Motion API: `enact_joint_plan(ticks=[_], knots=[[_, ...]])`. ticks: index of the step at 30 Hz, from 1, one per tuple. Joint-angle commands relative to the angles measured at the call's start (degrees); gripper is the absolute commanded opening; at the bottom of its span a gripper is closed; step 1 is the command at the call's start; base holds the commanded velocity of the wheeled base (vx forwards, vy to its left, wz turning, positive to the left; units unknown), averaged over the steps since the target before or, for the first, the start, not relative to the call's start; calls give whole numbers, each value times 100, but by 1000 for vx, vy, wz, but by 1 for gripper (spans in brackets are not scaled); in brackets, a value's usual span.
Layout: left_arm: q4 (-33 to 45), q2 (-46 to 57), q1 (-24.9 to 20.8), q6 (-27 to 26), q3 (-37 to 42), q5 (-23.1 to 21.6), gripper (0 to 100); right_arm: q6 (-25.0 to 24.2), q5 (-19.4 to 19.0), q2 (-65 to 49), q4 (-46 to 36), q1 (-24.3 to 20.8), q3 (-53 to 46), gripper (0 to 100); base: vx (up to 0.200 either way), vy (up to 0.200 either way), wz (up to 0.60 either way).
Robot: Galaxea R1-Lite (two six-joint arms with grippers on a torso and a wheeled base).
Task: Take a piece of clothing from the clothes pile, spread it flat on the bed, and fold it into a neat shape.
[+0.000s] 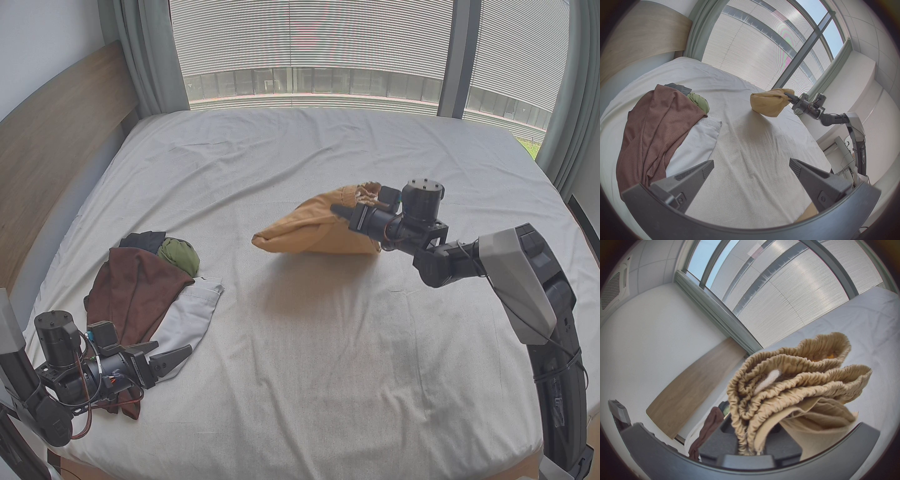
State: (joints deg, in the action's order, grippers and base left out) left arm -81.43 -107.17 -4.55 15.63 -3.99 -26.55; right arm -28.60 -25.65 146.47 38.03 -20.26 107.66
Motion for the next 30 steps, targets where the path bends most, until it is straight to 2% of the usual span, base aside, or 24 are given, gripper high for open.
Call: enact_joint_plan(ticks=[1,7,11,20,30], knots=[[-145,3,-2,2,38,1,100,179,-2,277,582,49,-1133,0,0,0,0],[-162,3,-20,2,73,1,100,311,-2,-31,1400,119,-2636,0,0,0,0],[-162,12,-20,2,73,1,100,302,-2,-4,1962,136,-3224,0,0,0,0],[-162,29,-29,10,82,1,100,285,-2,356,2498,128,-3550,0,0,0,0],[-162,3,-29,2,82,1,100,285,-2,514,2736,92,-3717,0,0,0,0]])
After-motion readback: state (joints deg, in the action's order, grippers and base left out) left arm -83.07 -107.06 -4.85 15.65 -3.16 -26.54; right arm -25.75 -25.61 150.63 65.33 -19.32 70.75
